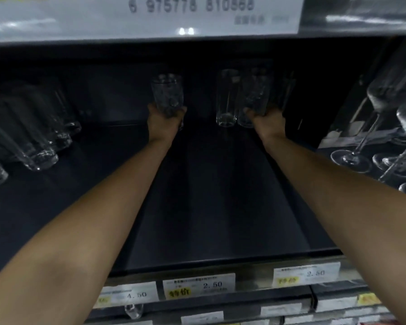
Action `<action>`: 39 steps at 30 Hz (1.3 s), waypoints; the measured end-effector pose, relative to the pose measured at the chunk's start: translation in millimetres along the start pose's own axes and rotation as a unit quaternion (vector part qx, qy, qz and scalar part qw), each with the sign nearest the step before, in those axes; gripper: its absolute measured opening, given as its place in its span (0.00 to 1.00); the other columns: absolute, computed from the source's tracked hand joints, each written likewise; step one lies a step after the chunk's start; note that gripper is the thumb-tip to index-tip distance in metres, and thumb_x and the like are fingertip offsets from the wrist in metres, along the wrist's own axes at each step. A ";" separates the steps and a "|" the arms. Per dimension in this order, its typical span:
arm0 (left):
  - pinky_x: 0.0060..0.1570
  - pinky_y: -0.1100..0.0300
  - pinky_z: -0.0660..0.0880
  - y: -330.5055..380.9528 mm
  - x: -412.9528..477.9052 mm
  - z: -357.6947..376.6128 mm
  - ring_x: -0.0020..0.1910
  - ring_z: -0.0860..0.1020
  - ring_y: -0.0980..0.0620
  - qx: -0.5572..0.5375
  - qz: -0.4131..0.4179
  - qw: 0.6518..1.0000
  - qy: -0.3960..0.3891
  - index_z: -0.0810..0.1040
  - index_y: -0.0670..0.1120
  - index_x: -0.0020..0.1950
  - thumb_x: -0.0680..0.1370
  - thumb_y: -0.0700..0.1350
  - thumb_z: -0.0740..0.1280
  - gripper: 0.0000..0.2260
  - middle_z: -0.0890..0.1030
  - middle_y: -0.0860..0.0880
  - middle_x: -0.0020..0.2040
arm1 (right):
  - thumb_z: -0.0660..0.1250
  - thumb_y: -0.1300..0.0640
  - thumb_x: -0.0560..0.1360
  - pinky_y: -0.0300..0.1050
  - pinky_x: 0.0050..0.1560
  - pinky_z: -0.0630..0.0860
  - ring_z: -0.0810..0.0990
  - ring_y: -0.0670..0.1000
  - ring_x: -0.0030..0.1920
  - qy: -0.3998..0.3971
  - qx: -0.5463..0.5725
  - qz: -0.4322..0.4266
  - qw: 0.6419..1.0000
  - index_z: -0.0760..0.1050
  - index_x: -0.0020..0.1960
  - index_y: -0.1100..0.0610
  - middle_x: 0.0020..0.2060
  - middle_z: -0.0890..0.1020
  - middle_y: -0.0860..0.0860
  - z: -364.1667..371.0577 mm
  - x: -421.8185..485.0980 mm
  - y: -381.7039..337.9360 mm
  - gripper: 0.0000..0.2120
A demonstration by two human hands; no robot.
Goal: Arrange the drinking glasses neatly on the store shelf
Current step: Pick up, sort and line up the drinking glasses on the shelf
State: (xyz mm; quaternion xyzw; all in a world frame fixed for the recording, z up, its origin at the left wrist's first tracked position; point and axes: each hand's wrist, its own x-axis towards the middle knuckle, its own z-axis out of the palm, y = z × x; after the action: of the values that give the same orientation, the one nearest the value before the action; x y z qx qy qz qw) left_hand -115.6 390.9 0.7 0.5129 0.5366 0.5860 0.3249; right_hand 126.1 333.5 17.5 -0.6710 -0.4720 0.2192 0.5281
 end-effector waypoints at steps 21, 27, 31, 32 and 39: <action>0.33 0.71 0.75 17.1 -55.8 -32.2 0.47 0.78 0.59 -0.003 -0.009 0.997 -0.078 0.60 0.47 0.61 0.73 0.45 0.76 0.27 0.77 0.50 0.53 | 0.75 0.39 0.62 0.47 0.65 0.75 0.77 0.50 0.62 0.020 0.022 -0.021 0.999 0.68 0.70 0.49 0.64 0.76 0.51 -12.0 -40.2 -1.5 0.40; 0.29 0.72 0.74 29.7 -104.0 -62.1 0.42 0.78 0.61 0.014 -0.022 0.994 -0.110 0.64 0.43 0.65 0.73 0.42 0.76 0.27 0.77 0.51 0.48 | 0.78 0.52 0.68 0.46 0.62 0.76 0.77 0.48 0.58 -0.014 0.117 0.018 0.993 0.57 0.72 0.58 0.61 0.75 0.51 -23.3 -85.6 -5.5 0.42; 0.34 0.72 0.75 35.7 -140.6 -87.5 0.49 0.81 0.55 0.052 0.004 0.990 -0.135 0.70 0.45 0.66 0.67 0.52 0.77 0.31 0.81 0.51 0.52 | 0.76 0.58 0.71 0.43 0.60 0.75 0.75 0.47 0.57 -0.032 0.124 0.022 0.992 0.55 0.73 0.57 0.58 0.74 0.49 -29.0 -127.3 -11.5 0.39; 0.35 0.73 0.75 39.3 -151.5 -95.2 0.51 0.80 0.57 0.063 0.007 0.989 -0.133 0.70 0.47 0.67 0.68 0.51 0.78 0.31 0.82 0.51 0.54 | 0.75 0.60 0.71 0.42 0.58 0.75 0.76 0.47 0.56 -0.038 0.121 0.020 0.992 0.58 0.72 0.57 0.56 0.75 0.47 -30.1 -139.0 -14.4 0.37; 0.47 0.64 0.74 78.2 -215.1 -151.9 0.49 0.79 0.58 0.102 -0.002 0.984 -0.147 0.75 0.55 0.54 0.70 0.50 0.77 0.16 0.81 0.56 0.49 | 0.78 0.50 0.67 0.40 0.44 0.78 0.82 0.46 0.49 -0.095 0.145 0.038 0.984 0.74 0.61 0.50 0.51 0.83 0.47 -45.4 -223.0 -50.1 0.25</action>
State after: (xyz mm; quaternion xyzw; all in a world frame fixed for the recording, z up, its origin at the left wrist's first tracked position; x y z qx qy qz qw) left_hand -190.1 129.0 37.1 0.6227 0.5411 0.4460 0.3472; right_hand 39.7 117.6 33.6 -0.5813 -0.4571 0.3678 0.5639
